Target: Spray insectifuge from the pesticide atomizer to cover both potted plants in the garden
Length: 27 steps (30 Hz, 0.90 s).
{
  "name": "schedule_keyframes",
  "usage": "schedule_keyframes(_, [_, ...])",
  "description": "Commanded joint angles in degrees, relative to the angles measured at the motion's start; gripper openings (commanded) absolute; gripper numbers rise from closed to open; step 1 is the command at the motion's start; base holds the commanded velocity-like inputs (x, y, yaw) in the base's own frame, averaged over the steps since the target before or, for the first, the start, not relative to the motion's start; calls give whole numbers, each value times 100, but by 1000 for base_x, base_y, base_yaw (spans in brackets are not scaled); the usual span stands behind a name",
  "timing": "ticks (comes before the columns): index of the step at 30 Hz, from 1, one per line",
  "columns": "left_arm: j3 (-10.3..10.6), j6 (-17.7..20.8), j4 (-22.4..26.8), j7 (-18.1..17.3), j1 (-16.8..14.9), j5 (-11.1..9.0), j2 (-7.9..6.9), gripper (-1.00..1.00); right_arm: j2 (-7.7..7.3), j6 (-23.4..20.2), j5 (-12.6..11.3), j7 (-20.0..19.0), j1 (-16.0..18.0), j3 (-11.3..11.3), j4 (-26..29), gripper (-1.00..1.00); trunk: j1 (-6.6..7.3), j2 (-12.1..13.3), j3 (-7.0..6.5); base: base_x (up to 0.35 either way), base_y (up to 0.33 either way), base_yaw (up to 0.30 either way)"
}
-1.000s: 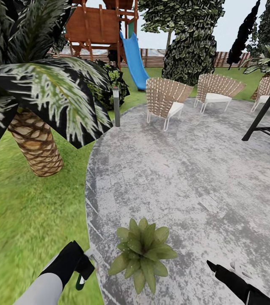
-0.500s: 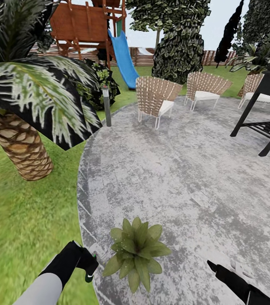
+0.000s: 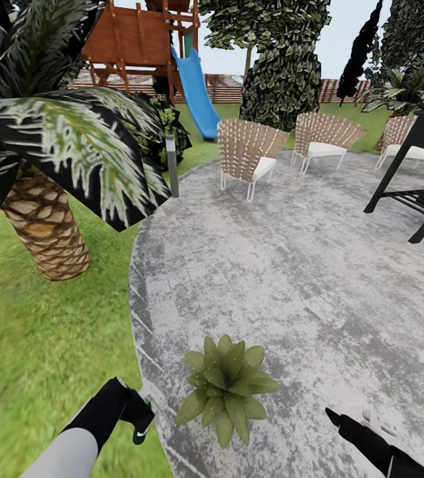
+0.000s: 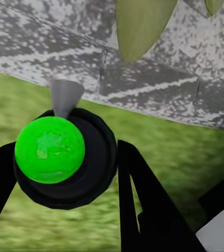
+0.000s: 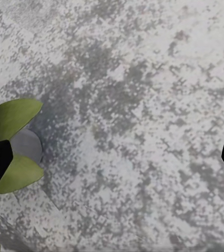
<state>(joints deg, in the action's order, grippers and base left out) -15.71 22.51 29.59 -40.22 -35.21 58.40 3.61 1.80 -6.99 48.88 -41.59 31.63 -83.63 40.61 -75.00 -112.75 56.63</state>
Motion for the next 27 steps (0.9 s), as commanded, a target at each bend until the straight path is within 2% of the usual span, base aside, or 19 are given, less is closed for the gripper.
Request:
schedule_keyframes(1, [-39, 56, 11, -38, -3, 26, 8, -100, 5, -30, 17, -42, 10, -31, 17, 100, 1, -3, 5, -7, 11, 0])
schedule_keyframes(4, [39, 230, 14, -38, -3, 100, 24, -100, 5, -30, 17, -42, 10, -31, 17, 100, 1, -3, 5, -2, 3, 0])
schedule_keyframes(6, [143, 446, 18, -38, -3, 252, 34, -100, 5, -30, 16, -42, 10, -31, 17, 100, 1, -3, 5, 0, 0, 0])
schedule_keyframes(7, [257, 776, 35, -38, -3, 470, 90, -100, 5, -30, 16, -42, 10, -31, 17, 100, 1, -3, 5, 0, 0, 0])
schedule_keyframes(9, [311, 1028, 54, -37, -8, 647, 154, -100, 5, -30, 18, -42, 10, -31, 17, 100, 1, -3, 5, 0, 0, 0])
schedule_keyframes(11, [331, 1120, 63, -34, -18, 730, 186, -100, 5, -30, 18, -42, 10, -31, 17, 100, 1, -3, 5, 0, 0, 0])
schedule_keyframes(15, [333, 1126, 72, -13, -21, 767, 194, -100, 5, -30, 16, -42, 10, -31, 17, 100, 1, -3, 8, 0, 0, -89])
schedule_keyframes(27, [317, 1115, 127, 3, -21, 769, 176, -100, 5, -30, 16, -42, 10, -31, 17, 100, 1, -3, 40, 8, 9, -270])
